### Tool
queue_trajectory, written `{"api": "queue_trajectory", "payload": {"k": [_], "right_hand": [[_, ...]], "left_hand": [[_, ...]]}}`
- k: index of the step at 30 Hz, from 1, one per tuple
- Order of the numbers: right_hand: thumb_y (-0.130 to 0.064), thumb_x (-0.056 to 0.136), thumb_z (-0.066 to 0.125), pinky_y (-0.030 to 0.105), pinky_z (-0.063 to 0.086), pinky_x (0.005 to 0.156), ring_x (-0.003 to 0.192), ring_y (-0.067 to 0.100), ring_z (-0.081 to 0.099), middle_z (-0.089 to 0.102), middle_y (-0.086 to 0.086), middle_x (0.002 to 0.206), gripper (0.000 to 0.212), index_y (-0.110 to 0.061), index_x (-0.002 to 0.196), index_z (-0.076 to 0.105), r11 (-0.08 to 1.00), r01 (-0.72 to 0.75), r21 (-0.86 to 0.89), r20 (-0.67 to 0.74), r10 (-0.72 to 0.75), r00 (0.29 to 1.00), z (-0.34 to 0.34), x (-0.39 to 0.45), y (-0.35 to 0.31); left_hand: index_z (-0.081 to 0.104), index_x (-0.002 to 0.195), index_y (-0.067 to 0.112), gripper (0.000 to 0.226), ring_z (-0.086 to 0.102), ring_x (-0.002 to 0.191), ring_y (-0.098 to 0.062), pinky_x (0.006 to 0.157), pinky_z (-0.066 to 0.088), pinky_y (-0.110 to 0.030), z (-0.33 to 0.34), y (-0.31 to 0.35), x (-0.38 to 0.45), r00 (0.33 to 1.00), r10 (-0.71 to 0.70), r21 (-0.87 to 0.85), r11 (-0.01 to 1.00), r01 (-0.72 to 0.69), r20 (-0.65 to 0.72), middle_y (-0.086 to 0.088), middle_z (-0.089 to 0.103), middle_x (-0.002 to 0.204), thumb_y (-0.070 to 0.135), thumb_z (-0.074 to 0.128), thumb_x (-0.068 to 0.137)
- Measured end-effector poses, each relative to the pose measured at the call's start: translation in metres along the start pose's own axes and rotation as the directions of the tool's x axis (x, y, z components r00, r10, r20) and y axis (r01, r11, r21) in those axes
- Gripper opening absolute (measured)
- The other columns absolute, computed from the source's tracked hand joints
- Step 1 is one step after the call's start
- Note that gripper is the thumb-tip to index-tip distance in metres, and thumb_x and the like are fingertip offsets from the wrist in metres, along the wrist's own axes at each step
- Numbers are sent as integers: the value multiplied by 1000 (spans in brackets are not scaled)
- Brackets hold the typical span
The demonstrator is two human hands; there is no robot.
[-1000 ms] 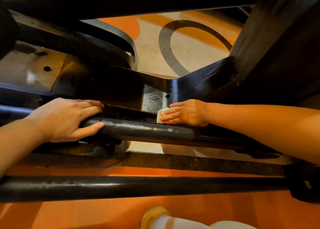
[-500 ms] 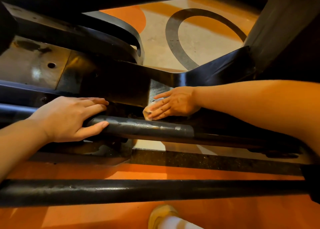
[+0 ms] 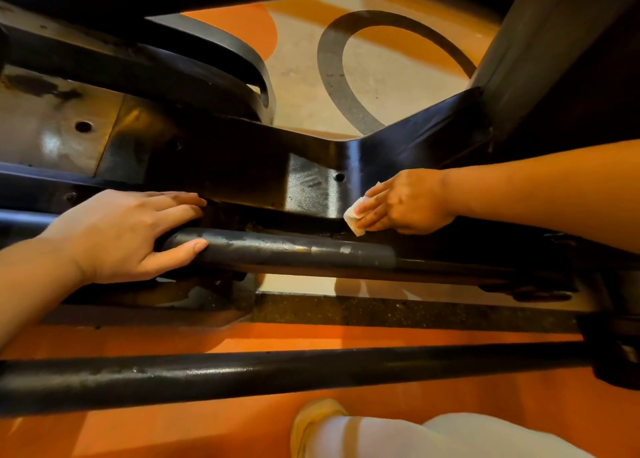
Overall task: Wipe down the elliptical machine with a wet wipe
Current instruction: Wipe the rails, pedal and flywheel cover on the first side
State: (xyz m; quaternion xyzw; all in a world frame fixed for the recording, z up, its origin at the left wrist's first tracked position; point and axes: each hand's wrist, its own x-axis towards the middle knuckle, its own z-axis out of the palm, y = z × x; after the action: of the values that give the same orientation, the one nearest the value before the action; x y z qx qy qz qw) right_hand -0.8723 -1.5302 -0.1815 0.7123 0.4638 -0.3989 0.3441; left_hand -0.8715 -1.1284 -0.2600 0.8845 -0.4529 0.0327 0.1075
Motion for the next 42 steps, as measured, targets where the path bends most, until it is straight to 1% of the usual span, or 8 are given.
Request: {"api": "queue_trajectory", "payload": {"k": [12, 18, 22, 26, 30, 34, 38, 42], "right_hand": [[-27, 107, 24, 34, -24, 105, 135, 15, -26, -14, 0, 159, 55, -18, 154, -1, 920, -390, -29, -90, 386, 918, 37, -47, -39], [-34, 97, 24, 43, 17, 119, 142, 33, 31, 38, 19, 150, 59, 0, 141, 43, 767, -641, 34, -326, 614, 719, 45, -79, -51], [-39, 105, 16, 44, -9, 118, 148, 40, 0, 1, 26, 158, 65, 7, 148, 1, 542, -836, 84, -245, 825, 510, 34, -74, -69], [-51, 102, 8, 48, -5, 117, 146, 44, -5, -6, 31, 157, 79, 12, 144, -12, 410, -911, -32, -158, 898, 410, 17, -61, -74], [-69, 94, 9, 49, 0, 120, 147, 44, -1, -4, 30, 158, 98, 11, 146, -14, 288, -953, 98, -56, 957, 283, -4, -52, -45], [-73, 92, 16, 48, 1, 121, 147, 44, -7, -12, 28, 158, 104, 8, 141, -26, 254, -917, 306, 21, 962, 273, -13, -45, -40], [-72, 93, 16, 50, -2, 121, 146, 47, -6, -11, 31, 157, 103, 13, 131, -28, 244, -936, 255, 15, 967, 256, -7, -41, -71], [-68, 95, 20, 47, 1, 121, 146, 44, -10, -13, 29, 157, 99, 9, 138, -25, 230, -908, 350, 32, 966, 257, -6, -42, -65]], "left_hand": [[67, 125, 16, 78, 69, 107, -24, 69, 61, -41, 7, -7, -2, 998, -52, -54, 997, 53, 23, -4, 64, 131, 74, 24, 93], [67, 123, 18, 73, 68, 109, -25, 75, 61, -48, 12, -9, -3, 993, -111, -82, 990, 115, 50, -4, 65, 129, 73, 30, 92], [68, 121, 22, 70, 68, 111, -26, 78, 60, -51, 12, -9, -4, 988, -138, -131, 980, 147, 74, -1, 65, 127, 73, 31, 92], [40, 124, 61, 33, 67, 110, -22, 81, 60, -48, 8, -5, -7, 987, -106, -191, 973, 128, 123, 11, 59, 127, 70, 33, 93], [57, 124, 41, 51, 69, 107, -23, 78, 61, -47, 11, -6, -6, 980, -143, -179, 970, 167, 139, 17, 51, 124, 71, 32, 93], [62, 120, 42, 47, 70, 103, -23, 77, 61, -46, 13, -8, -8, 983, -128, -237, 959, 156, 129, 17, 60, 123, 70, 36, 92], [55, 118, 53, 33, 71, 97, -22, 76, 61, -45, 19, -10, -8, 995, -80, -298, 950, 92, 52, 52, 31, 124, 67, 40, 92], [34, 115, 67, 24, 71, 93, -20, 73, 61, -42, 22, -6, -4, 996, -93, -282, 955, 91, 8, 47, 34, 115, 67, 39, 92]]}}
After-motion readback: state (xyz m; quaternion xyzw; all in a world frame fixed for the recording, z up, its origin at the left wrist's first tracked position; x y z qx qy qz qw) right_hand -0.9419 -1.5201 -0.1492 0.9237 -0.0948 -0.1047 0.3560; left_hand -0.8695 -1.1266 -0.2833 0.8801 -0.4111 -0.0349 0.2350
